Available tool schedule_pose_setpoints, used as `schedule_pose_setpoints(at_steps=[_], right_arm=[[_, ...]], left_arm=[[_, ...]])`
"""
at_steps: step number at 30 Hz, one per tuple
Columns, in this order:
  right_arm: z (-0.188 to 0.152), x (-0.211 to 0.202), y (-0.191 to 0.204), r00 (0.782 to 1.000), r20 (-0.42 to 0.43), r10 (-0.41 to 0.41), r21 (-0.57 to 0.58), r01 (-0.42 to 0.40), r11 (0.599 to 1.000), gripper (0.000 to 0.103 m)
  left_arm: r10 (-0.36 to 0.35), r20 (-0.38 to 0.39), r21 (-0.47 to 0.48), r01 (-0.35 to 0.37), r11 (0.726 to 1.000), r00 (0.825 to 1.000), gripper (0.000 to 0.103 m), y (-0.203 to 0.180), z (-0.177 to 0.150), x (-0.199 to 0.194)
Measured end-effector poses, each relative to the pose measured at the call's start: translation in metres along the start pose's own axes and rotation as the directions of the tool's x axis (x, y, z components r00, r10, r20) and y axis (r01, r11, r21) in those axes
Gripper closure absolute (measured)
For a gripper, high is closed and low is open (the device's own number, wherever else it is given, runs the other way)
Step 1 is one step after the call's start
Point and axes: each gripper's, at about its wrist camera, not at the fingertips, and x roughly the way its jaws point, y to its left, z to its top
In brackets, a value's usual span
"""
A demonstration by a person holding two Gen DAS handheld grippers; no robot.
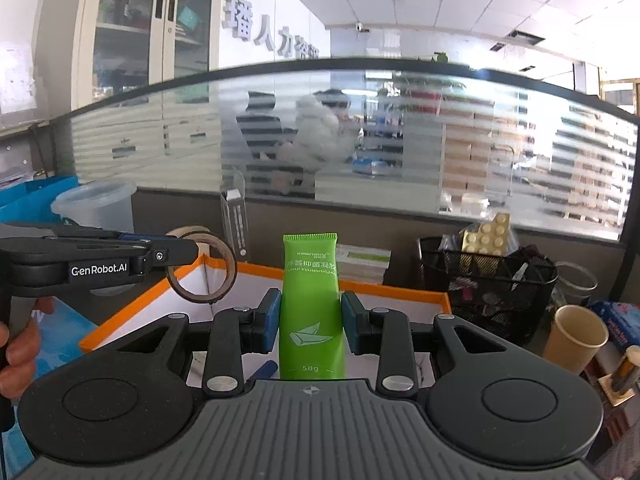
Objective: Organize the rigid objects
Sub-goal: 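Lift the tape roll with the left gripper while the right gripper lifts the green tube, then open the left gripper over the box while the right gripper releases the green tube inside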
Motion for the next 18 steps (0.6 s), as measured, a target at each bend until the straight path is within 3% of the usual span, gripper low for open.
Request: schedule_pose_setpoints(at_steps=[16, 18], right_arm=[[-0.018, 0.053, 0.014, 0.99, -0.137, 0.023, -0.037, -0.029, 0.999, 0.073], [-0.019, 0.056, 0.016, 0.989, -0.145, 0.024, -0.042, -0.03, 0.999, 0.078]], left_arm=[[0.002, -0.099, -0.029, -0.005, 1.0, 0.995, 0.089, 0.012, -0.023, 0.033], [0.003, -0.109, -0.03, -0.006, 1.0, 0.994, 0.089, 0.013, -0.025, 0.036]])
